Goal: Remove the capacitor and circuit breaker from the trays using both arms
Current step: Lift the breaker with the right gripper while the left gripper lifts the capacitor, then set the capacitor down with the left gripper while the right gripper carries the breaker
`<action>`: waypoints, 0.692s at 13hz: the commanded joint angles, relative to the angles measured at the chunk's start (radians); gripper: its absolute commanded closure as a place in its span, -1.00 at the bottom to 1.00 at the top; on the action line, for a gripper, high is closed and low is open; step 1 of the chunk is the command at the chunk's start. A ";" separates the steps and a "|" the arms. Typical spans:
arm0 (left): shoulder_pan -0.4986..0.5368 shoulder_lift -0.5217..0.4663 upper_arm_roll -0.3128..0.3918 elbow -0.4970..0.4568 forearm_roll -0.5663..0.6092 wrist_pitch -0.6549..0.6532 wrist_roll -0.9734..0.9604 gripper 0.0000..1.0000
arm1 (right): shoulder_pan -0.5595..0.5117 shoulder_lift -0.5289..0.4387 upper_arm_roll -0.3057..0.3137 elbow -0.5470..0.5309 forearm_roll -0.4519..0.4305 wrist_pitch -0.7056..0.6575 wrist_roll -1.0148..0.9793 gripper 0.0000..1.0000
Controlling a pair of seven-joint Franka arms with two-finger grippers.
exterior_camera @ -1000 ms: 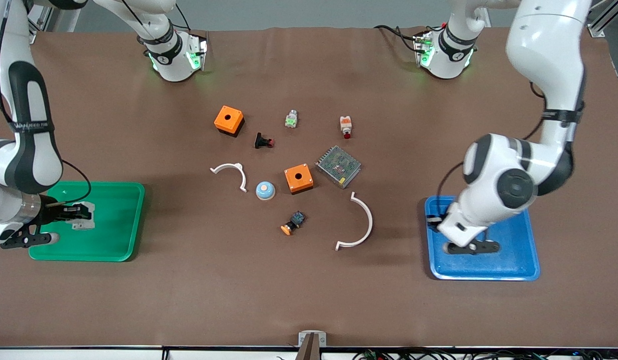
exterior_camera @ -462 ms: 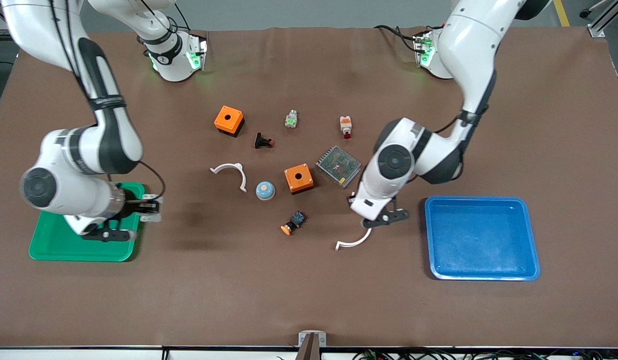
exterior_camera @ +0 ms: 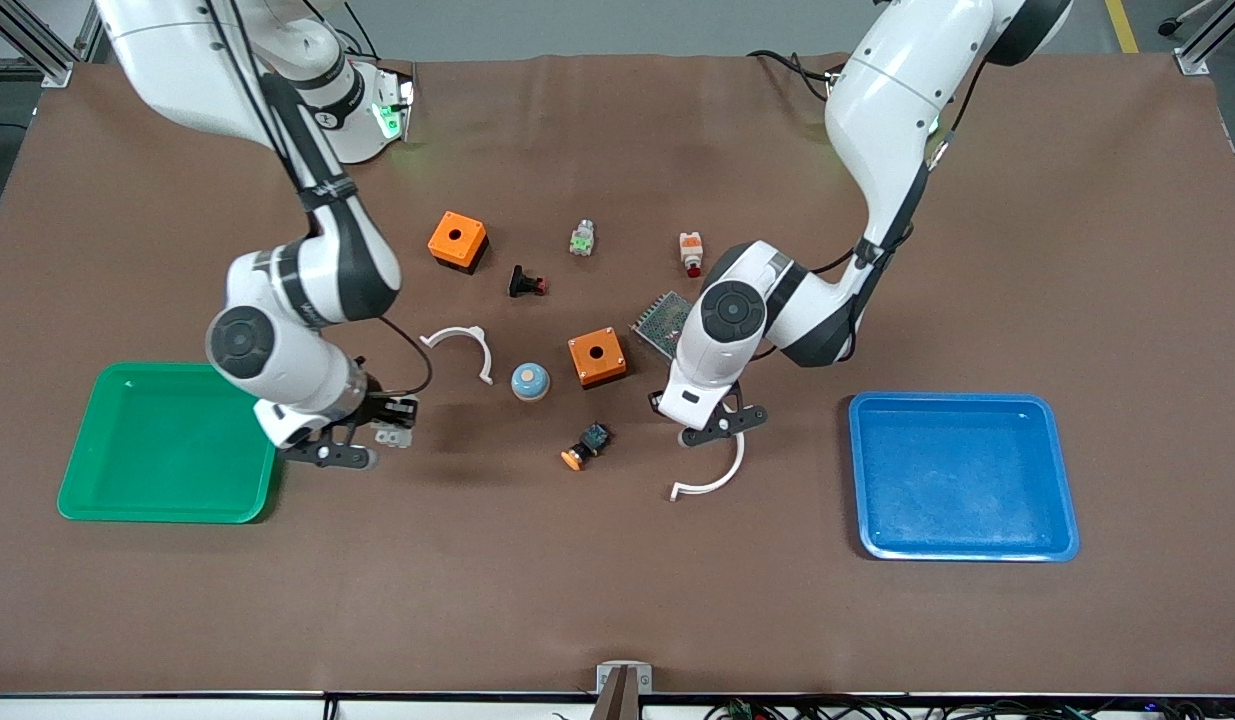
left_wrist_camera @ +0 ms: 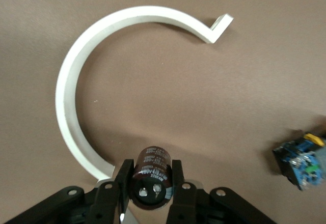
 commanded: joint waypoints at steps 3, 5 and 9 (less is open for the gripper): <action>-0.010 0.017 0.014 0.012 0.015 0.020 -0.018 -0.99 | 0.050 0.093 -0.012 0.020 0.013 0.099 0.043 1.00; -0.004 -0.003 0.018 0.019 0.015 0.012 -0.015 -1.00 | 0.062 0.147 -0.012 0.059 0.012 0.105 0.043 1.00; 0.033 -0.096 0.037 0.122 0.021 -0.180 0.012 -1.00 | 0.087 0.197 -0.015 0.109 0.007 0.108 0.055 1.00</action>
